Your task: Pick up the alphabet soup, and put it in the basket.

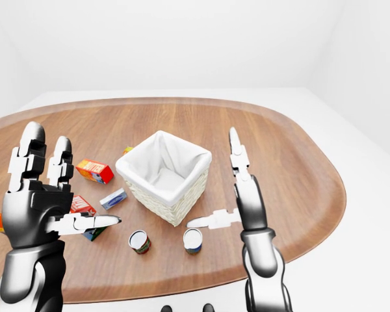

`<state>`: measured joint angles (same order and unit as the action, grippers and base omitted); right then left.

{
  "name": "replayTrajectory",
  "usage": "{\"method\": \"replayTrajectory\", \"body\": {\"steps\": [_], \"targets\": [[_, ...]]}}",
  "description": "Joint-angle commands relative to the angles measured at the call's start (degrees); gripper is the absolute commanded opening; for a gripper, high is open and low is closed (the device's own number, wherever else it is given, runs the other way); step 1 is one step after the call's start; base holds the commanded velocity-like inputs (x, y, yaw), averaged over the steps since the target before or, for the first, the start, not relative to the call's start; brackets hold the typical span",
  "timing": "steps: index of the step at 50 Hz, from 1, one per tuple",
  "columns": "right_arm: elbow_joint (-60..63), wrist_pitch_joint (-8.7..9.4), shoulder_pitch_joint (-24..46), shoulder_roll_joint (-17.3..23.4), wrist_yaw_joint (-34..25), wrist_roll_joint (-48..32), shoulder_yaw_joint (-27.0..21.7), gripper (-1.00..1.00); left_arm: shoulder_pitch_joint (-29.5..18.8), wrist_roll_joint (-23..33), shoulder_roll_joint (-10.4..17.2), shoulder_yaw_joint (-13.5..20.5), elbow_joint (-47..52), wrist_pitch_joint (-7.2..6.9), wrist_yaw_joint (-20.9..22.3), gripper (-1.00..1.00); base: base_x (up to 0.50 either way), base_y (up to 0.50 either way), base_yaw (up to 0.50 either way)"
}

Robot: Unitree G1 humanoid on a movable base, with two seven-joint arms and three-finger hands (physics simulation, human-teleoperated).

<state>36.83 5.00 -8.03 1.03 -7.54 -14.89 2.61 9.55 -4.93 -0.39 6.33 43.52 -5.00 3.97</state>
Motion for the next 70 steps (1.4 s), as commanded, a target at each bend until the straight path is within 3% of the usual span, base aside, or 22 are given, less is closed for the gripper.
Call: {"method": "replayTrajectory", "body": {"steps": [1,20,28,29,51,70], "targets": [[-2.38,0.00,-0.60,0.03,0.26,-0.89,0.58,1.00,0.06,-0.08,0.00,0.11,0.15,0.00,0.03,1.00,0.00,0.00,0.00],[-13.18,0.00,-2.66,0.23,2.09,-2.83,5.01,1.00,0.06,0.03,-0.04,0.29,0.42,0.00,0.03,1.00,0.00,0.00,0.00],[-17.57,0.00,-5.20,0.70,3.03,-2.23,6.44,1.00,0.13,0.11,-0.05,0.27,0.38,0.00,0.07,1.00,0.00,0.00,0.00],[-21.57,0.00,-8.61,1.45,3.28,-2.67,8.24,1.00,0.26,0.44,-0.13,-0.12,0.28,0.00,-0.04,1.00,0.00,0.00,0.00],[-24.67,0.00,-10.41,2.48,4.83,-2.50,10.83,1.00,0.04,0.73,0.00,-0.27,-0.98,0.00,-0.12,1.00,0.00,0.00,0.00],[-33.74,-2.53,-7.78,2.09,5.56,-3.73,11.47,1.00,-0.10,0.57,0.06,-0.23,-1.59,0.00,-0.11,1.00,0.00,0.00,0.00]]}}
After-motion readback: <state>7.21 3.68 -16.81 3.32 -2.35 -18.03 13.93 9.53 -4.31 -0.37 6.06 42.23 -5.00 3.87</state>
